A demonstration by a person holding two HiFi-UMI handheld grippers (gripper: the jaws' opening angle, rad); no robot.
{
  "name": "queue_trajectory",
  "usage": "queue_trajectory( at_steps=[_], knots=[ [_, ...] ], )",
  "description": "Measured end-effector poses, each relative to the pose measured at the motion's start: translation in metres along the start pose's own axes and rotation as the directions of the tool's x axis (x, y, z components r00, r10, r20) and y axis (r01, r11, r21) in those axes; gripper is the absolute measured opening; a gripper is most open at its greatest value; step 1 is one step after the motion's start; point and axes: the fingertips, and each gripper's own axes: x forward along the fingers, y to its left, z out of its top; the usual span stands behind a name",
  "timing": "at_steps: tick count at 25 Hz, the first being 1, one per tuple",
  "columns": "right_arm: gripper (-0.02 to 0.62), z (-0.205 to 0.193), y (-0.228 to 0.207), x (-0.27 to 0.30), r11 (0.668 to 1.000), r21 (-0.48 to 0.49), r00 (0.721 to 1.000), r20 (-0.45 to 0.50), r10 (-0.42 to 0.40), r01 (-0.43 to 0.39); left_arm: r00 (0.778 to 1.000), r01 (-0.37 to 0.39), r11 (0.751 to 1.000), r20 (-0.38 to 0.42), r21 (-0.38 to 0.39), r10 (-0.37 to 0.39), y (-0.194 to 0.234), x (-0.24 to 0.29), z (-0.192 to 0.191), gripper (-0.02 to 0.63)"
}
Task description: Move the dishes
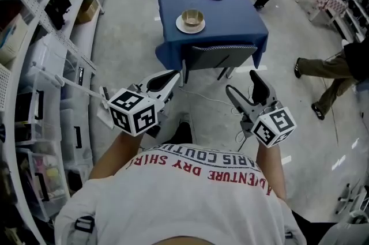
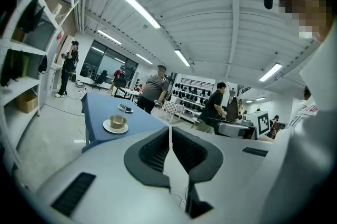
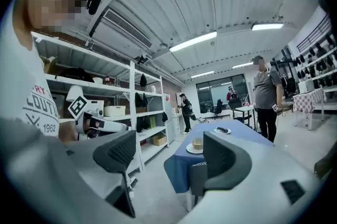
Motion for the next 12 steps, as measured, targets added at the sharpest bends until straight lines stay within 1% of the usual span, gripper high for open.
queue_trajectory(
  at_steps=[3,6,12],
  knots=[
    [0.373,0.004,-0.028,0.042,1.000,0.013,1.000,-0.006,0.013,-0.013,1.000,-0.009,1.000,-0.014,-0.004,0.009,0.036,0.031,0.017,0.038],
    [0.373,0.009,-0.055,0.087,1.000,0.000,1.000,-0.025,0.017,-0.017,1.000,-0.015,1.000,-0.027,-0.009,0.014,0.073,0.064,0.033,0.038],
    [0.373,0.009,-0.097,0.174,0.999,-0.006,0.997,-0.062,0.050,-0.051,0.998,-0.033,0.999,-0.052,-0.029,0.032,0.147,0.119,0.057,0.038]
  ],
)
